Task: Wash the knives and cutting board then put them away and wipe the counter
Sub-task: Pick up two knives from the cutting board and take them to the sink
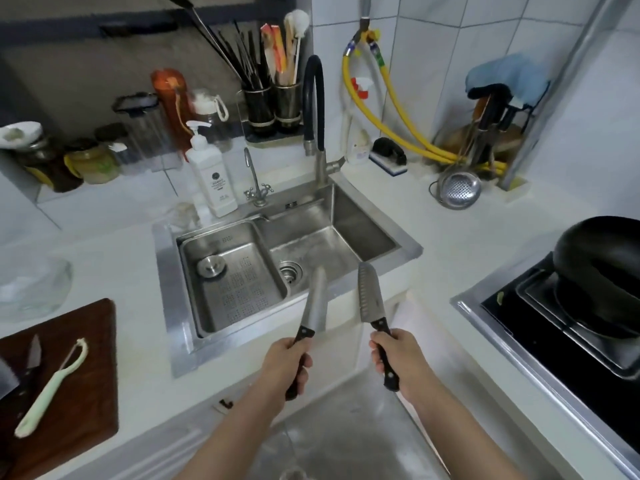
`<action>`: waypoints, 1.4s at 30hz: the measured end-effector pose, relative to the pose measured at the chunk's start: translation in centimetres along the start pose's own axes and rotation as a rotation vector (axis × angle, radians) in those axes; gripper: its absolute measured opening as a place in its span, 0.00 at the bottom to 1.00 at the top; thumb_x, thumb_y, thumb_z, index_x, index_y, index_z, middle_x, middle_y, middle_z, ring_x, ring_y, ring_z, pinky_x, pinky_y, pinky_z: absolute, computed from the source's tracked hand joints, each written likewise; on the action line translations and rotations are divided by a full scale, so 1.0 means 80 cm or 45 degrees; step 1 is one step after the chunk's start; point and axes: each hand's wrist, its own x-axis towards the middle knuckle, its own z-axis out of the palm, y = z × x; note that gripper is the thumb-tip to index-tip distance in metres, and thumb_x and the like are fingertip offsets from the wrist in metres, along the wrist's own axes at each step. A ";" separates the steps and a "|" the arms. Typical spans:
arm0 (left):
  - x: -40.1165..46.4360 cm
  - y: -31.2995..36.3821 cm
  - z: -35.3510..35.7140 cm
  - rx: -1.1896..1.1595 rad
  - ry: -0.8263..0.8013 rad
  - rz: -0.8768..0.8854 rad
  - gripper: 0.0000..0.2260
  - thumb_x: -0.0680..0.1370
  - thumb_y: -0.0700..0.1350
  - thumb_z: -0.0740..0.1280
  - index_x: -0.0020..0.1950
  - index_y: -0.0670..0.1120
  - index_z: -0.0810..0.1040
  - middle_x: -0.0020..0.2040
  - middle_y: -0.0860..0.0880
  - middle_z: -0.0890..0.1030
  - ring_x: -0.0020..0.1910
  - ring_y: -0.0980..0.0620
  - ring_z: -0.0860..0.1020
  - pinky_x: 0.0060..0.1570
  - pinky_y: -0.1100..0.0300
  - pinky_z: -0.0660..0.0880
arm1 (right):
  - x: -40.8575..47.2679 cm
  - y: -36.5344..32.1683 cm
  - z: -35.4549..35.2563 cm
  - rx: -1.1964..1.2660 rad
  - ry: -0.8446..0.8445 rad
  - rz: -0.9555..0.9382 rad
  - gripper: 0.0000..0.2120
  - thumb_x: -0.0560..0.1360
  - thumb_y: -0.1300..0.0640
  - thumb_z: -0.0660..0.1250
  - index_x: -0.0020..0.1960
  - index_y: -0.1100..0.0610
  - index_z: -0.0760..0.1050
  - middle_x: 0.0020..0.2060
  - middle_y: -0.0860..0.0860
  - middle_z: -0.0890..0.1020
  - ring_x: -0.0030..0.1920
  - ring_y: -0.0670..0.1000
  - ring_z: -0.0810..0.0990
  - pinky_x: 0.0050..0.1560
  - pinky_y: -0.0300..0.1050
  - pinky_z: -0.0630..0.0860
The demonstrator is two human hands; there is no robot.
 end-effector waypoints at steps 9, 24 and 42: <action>0.083 0.049 -0.007 -0.079 0.038 -0.040 0.07 0.80 0.41 0.62 0.43 0.41 0.71 0.32 0.45 0.73 0.19 0.53 0.65 0.20 0.65 0.62 | 0.077 -0.048 0.030 -0.050 -0.046 0.055 0.10 0.76 0.67 0.60 0.36 0.63 0.69 0.25 0.55 0.70 0.18 0.47 0.65 0.18 0.36 0.63; 0.223 0.121 -0.042 -0.141 0.013 -0.153 0.05 0.79 0.39 0.62 0.48 0.37 0.70 0.29 0.44 0.72 0.19 0.53 0.65 0.19 0.66 0.62 | 0.201 -0.118 0.086 -0.079 0.031 0.073 0.07 0.77 0.66 0.60 0.40 0.64 0.71 0.26 0.54 0.74 0.21 0.47 0.69 0.20 0.36 0.65; 0.342 0.145 0.025 -0.311 0.332 -0.215 0.11 0.81 0.44 0.59 0.41 0.41 0.71 0.28 0.45 0.71 0.16 0.54 0.64 0.22 0.66 0.58 | 0.409 -0.170 0.077 -0.502 -0.226 0.251 0.13 0.77 0.63 0.61 0.34 0.61 0.71 0.18 0.51 0.72 0.17 0.48 0.67 0.21 0.36 0.63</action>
